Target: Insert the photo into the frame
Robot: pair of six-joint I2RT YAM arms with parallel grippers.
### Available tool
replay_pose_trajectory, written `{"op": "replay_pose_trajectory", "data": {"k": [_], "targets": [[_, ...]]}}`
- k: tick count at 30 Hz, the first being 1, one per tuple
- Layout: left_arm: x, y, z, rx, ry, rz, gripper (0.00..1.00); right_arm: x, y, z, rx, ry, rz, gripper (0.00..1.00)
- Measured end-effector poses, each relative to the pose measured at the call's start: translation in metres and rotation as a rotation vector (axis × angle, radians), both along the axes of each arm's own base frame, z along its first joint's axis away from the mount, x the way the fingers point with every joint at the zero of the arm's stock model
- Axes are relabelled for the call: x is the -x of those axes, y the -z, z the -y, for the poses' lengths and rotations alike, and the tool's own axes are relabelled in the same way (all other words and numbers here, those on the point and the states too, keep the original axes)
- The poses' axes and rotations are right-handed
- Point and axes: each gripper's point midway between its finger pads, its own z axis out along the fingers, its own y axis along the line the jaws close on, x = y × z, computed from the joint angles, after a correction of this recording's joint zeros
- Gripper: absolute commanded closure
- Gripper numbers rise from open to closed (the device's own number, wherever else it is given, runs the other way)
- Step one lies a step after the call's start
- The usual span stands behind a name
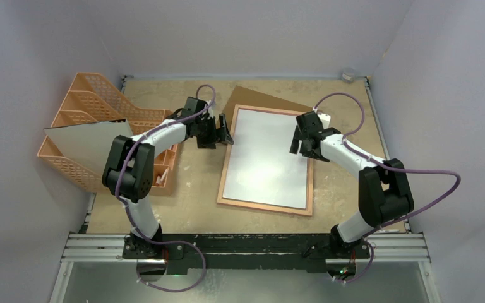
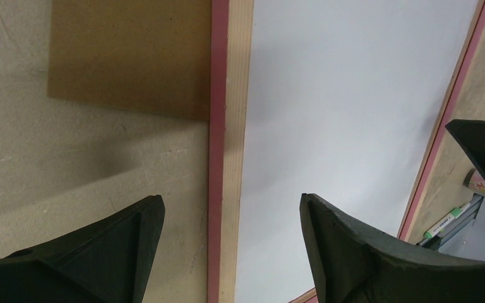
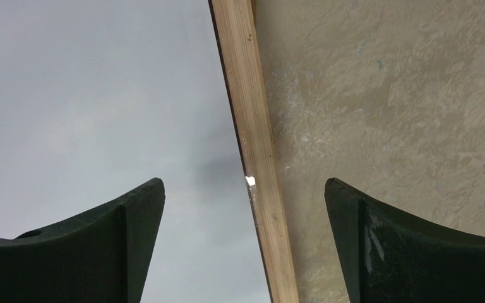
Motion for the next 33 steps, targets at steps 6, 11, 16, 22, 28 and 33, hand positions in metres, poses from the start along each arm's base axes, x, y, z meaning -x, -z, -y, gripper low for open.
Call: {"op": "replay_pose_trajectory", "data": {"k": [6, 11, 16, 22, 28, 33], "targets": [[0.002, 0.016, 0.009, -0.021, 0.019, -0.031, 0.19, -0.008, 0.014, -0.009, -0.086, 0.012, 0.013, 0.01], [-0.005, 0.023, 0.017, -0.032, 0.035, -0.031, 0.20, -0.011, 0.023, -0.014, -0.173, 0.010, 0.018, 0.01], [-0.006, 0.036, 0.027, -0.037, 0.069, -0.049, 0.20, -0.015, 0.028, -0.014, -0.253, 0.012, 0.027, 0.01], [0.001, 0.033, 0.044, 0.012, 0.121, -0.055, 0.21, -0.016, 0.032, -0.017, -0.317, 0.003, 0.029, 0.03], [0.005, 0.027, 0.057, 0.076, 0.169, -0.054, 0.21, -0.011, 0.033, -0.012, -0.328, 0.013, 0.031, 0.06], [0.010, 0.024, 0.073, 0.108, 0.214, -0.034, 0.21, 0.003, 0.034, 0.003, -0.299, 0.076, 0.028, 0.07]]}}
